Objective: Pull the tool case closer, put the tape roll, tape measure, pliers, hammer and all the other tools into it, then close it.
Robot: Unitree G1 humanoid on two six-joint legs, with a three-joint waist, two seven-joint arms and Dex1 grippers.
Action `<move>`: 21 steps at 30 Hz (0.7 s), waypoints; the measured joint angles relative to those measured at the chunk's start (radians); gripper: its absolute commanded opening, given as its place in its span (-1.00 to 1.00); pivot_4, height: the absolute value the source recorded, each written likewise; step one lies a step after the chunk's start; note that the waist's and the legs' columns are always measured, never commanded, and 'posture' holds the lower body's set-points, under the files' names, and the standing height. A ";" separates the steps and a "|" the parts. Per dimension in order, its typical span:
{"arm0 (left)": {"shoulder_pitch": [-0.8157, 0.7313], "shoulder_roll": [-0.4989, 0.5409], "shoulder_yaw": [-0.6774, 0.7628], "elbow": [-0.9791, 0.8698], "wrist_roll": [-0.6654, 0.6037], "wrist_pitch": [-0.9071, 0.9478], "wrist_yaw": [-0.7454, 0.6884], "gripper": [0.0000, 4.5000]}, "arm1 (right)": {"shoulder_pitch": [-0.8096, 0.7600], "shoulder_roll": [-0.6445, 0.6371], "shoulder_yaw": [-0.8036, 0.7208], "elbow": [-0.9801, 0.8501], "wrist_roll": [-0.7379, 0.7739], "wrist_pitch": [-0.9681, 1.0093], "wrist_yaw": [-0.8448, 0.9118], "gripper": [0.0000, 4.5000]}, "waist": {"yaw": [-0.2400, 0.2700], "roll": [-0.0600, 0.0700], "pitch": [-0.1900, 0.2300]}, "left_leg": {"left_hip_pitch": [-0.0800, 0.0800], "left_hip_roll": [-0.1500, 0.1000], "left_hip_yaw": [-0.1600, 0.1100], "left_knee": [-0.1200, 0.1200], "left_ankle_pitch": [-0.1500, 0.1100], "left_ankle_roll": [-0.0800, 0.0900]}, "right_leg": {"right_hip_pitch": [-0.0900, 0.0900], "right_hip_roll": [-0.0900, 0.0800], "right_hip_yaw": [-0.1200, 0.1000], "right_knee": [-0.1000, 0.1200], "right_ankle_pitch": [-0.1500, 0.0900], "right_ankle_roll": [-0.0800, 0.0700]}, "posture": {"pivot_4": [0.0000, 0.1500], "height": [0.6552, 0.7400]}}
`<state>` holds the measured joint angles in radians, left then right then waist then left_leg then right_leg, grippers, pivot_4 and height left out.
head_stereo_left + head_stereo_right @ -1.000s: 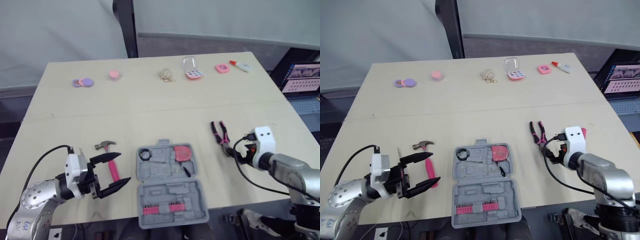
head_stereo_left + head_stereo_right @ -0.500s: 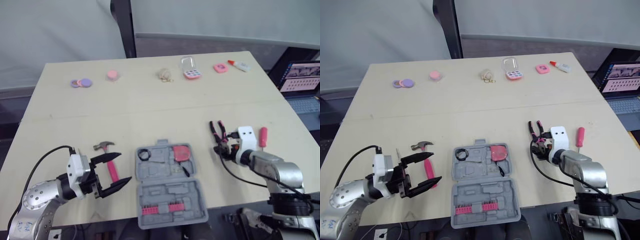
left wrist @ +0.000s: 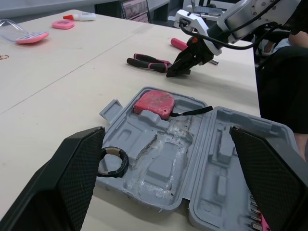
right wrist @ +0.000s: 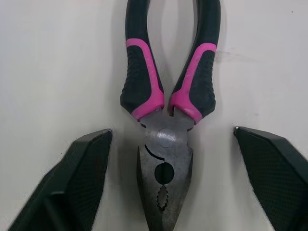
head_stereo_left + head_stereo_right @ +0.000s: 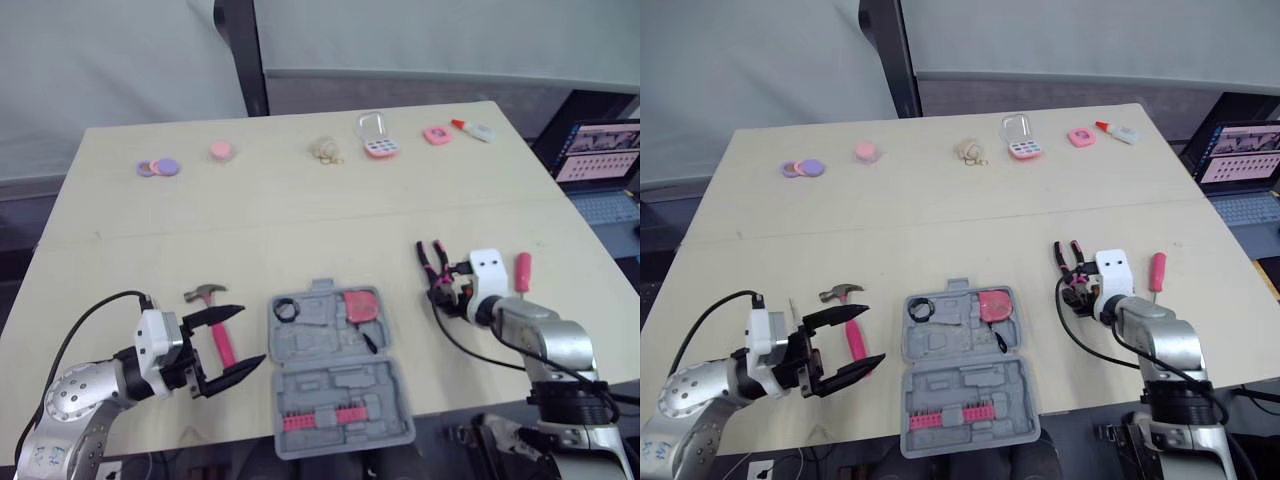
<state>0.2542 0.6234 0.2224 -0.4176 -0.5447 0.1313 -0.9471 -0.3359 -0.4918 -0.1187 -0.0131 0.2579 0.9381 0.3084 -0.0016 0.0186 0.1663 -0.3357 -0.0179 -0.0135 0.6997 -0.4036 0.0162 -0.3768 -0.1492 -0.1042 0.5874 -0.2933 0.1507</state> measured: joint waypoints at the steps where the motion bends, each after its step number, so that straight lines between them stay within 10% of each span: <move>1: 0.000 0.000 -0.002 0.000 0.000 0.000 0.001 1.00 | 0.000 0.001 0.000 0.000 -0.003 -0.001 0.000 0.19 | 0.000 0.000 0.000 | 0.000 0.000 0.000 0.000 0.000 0.000 | 0.000 0.000 0.000 0.000 0.000 0.000 | 1.00 1.00; 5: 0.001 0.000 -0.005 0.000 0.000 0.000 0.007 1.00 | -0.004 0.010 0.001 0.000 -0.005 -0.002 0.000 -0.58 | -0.001 0.000 0.000 | 0.000 0.000 0.000 0.000 0.000 0.000 | 0.000 0.000 0.000 0.000 0.000 0.000 | 1.00 1.00; 21: 0.007 0.016 -0.005 0.036 -0.006 -0.001 -0.062 1.00 | 0.067 -0.056 -0.008 -0.167 0.023 0.122 0.021 -0.58 | 0.003 0.008 0.004 | -0.001 0.000 -0.001 -0.001 0.000 0.000 | -0.001 0.000 -0.001 -0.001 0.000 0.000 | 1.00 1.00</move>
<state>0.2608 0.6396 0.2174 -0.3816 -0.5504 0.1302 -1.0091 -0.2686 -0.5479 -0.1267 -0.1800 0.2805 1.0601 0.3297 0.0014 0.0261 0.1707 -0.3370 -0.0179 -0.0141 0.6985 -0.4037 0.0162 -0.3777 -0.1494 -0.1048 0.5864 -0.2933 0.1507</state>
